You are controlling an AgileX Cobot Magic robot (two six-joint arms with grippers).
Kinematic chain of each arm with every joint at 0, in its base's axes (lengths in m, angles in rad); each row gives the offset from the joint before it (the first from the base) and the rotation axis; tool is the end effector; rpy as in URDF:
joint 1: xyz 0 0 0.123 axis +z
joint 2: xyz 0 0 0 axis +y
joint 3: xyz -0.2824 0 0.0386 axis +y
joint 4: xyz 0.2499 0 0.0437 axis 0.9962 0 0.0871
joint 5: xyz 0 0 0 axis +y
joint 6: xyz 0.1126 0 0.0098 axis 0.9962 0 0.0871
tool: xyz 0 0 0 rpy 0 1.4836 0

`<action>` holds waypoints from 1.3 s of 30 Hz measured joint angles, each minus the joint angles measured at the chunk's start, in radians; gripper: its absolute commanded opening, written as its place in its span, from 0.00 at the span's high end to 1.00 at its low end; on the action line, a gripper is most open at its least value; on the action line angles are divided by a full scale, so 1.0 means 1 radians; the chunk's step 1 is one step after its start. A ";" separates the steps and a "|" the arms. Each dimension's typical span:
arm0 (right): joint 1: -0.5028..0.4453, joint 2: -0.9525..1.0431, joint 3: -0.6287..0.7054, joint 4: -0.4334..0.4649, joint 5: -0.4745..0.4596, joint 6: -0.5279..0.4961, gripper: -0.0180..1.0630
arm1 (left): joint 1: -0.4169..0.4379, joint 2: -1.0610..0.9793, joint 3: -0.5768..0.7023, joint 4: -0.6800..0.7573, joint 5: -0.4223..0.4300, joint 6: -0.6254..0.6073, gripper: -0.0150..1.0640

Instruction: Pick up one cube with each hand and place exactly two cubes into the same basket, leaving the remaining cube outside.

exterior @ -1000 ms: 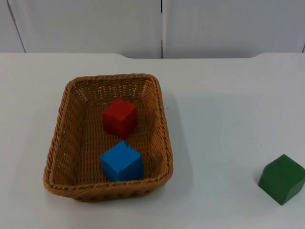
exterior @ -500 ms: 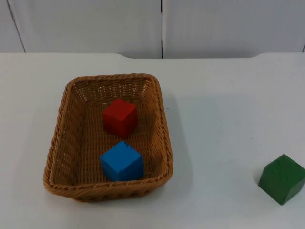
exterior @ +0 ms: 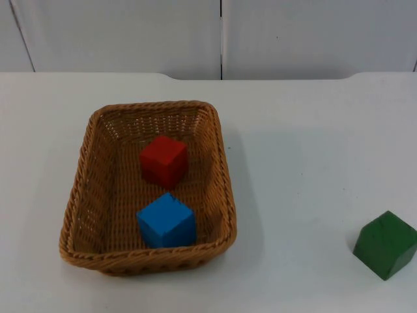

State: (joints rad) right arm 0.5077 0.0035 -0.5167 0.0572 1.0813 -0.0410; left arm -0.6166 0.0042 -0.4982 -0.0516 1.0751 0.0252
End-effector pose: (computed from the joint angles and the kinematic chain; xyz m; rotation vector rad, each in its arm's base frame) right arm 0.0095 0.0118 0.2712 -0.5644 1.9911 0.3573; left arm 0.0105 -0.0137 0.2662 0.6621 1.9836 -0.4241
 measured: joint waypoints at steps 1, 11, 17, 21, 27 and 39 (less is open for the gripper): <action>-0.016 0.000 0.000 0.000 0.000 0.000 0.01 | 0.000 0.000 0.000 0.000 0.000 0.000 0.01; -0.168 0.000 0.000 0.000 0.000 0.000 0.01 | 0.000 0.000 0.000 0.000 0.000 0.000 0.01; -0.274 0.000 0.000 0.000 0.000 0.000 0.01 | 0.000 0.000 0.000 0.000 0.000 0.000 0.01; -0.321 0.000 0.000 0.000 0.000 0.000 0.01 | 0.000 0.000 0.000 0.000 0.000 0.000 0.01; -0.351 0.000 0.000 0.000 0.000 0.000 0.01 | 0.000 0.000 0.000 0.001 0.000 0.002 0.01; -0.353 0.000 0.000 0.000 0.000 0.000 0.01 | 0.000 0.000 0.000 0.002 0.000 0.002 0.01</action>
State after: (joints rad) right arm 0.1551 0.0035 -0.5167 0.0572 1.0813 -0.0410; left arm -0.6166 0.0042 -0.4982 -0.0492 1.0751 0.0268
